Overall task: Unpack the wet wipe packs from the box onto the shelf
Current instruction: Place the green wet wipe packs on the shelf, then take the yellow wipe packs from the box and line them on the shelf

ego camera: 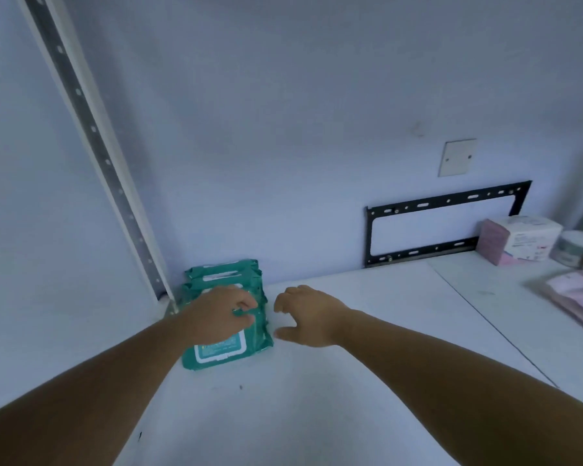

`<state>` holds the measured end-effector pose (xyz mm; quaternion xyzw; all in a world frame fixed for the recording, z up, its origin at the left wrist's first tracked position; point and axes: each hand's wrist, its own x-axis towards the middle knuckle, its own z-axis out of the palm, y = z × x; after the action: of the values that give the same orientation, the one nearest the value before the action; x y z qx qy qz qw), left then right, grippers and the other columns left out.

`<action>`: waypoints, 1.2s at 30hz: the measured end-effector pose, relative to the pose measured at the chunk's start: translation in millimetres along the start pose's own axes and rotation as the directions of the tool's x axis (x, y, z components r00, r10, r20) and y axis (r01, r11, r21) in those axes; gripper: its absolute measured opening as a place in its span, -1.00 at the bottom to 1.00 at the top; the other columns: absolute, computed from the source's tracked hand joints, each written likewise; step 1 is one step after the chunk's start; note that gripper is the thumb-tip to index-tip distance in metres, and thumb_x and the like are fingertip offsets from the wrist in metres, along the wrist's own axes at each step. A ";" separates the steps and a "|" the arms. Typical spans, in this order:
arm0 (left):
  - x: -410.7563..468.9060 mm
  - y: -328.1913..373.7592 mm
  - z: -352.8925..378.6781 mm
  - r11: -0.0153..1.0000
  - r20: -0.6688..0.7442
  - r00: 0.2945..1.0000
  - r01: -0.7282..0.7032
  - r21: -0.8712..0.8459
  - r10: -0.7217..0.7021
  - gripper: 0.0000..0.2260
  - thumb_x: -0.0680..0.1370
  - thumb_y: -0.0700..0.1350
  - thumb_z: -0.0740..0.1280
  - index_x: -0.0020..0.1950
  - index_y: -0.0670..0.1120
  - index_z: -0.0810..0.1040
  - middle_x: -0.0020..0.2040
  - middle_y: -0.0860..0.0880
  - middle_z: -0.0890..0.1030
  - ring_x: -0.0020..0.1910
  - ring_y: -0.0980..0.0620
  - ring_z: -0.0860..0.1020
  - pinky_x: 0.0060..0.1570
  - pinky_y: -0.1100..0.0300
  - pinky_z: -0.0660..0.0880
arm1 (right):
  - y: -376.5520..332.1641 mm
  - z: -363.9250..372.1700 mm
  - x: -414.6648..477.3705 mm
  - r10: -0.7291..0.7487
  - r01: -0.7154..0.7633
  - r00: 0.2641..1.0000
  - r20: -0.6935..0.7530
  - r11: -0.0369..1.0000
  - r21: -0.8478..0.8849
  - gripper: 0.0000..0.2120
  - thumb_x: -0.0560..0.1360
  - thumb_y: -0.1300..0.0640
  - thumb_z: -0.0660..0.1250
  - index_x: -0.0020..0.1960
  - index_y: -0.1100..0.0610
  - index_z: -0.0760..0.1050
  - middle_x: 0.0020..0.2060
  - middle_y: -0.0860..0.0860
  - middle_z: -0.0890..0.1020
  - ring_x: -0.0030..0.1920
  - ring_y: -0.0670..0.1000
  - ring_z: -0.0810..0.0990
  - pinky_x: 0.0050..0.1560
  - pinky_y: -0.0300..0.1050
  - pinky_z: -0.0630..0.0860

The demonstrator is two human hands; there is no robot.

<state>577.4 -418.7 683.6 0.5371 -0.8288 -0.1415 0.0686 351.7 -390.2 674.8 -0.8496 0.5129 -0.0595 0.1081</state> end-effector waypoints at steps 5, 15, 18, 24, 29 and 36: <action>-1.3 55.9 18.5 0.982 0.046 0.987 -0.150 -0.118 0.156 -0.83 0.55 0.02 0.43 0.12 0.11 0.59 0.04 0.18 0.60 0.01 0.28 0.55 -0.06 0.53 0.39 | 27.6 -8.1 -83.9 0.189 -0.190 0.981 0.032 0.981 0.038 -0.57 0.55 -0.21 0.33 0.29 0.03 0.49 0.18 -0.01 0.57 0.19 0.06 0.55 0.23 0.01 0.50; -27.4 210.1 77.4 0.857 0.261 0.816 -0.485 -0.176 0.516 -0.81 0.54 0.12 0.40 0.14 0.20 0.57 0.07 0.25 0.59 0.08 0.29 0.55 0.17 0.20 0.51 | 68.1 -17.3 -296.0 0.559 -0.556 0.829 -0.014 0.827 0.081 -0.60 0.54 -0.21 0.36 0.23 0.04 0.53 0.09 -0.07 0.61 -0.01 -0.06 0.51 0.02 -0.18 0.43; -42.2 264.8 99.1 0.817 0.303 0.759 -0.539 -0.205 0.577 -0.80 0.54 0.12 0.40 0.16 0.19 0.58 0.07 0.24 0.59 0.08 0.30 0.55 0.17 0.21 0.51 | 81.1 -13.8 -357.0 0.647 -0.645 0.762 0.005 0.760 0.082 -0.63 0.54 -0.19 0.36 0.20 0.04 0.54 0.04 -0.07 0.64 0.01 -0.02 0.55 0.00 -0.15 0.45; -75.1 363.6 163.2 0.747 0.427 0.631 -0.635 -0.195 0.648 -0.73 0.54 0.18 0.34 0.22 0.20 0.55 0.08 0.27 0.58 0.09 0.27 0.54 0.16 0.17 0.54 | 119.0 16.0 -460.4 0.715 -0.722 0.692 0.097 0.685 0.100 -0.63 0.56 -0.15 0.36 0.22 0.08 0.57 0.13 -0.04 0.64 0.11 0.01 0.59 0.02 -0.19 0.41; -89.9 434.5 237.7 0.776 0.533 0.592 -0.587 -0.230 0.605 -0.77 0.54 0.17 0.33 0.19 0.21 0.55 0.05 0.25 0.59 0.06 0.24 0.56 0.20 0.14 0.54 | 152.1 57.5 -540.9 0.719 -0.749 0.661 0.215 0.651 0.123 -0.62 0.55 -0.18 0.34 0.24 0.04 0.54 0.09 -0.05 0.64 0.01 -0.03 0.54 0.03 -0.11 0.50; -96.5 486.9 341.3 0.864 0.664 0.570 -0.432 -0.258 0.484 -0.77 0.55 0.04 0.34 0.20 0.10 0.59 0.07 0.16 0.61 0.06 0.18 0.57 0.18 0.15 0.54 | 198.1 128.8 -624.7 0.753 -0.820 0.572 0.325 0.535 0.203 -0.66 0.54 -0.14 0.35 0.15 0.09 0.58 0.06 0.01 0.65 0.06 0.05 0.58 0.05 -0.06 0.54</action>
<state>102.6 -89.5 512.9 0.2046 -0.8944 -0.3418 -0.2035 -82.7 88.8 507.6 -0.4956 0.8094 -0.0048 0.3150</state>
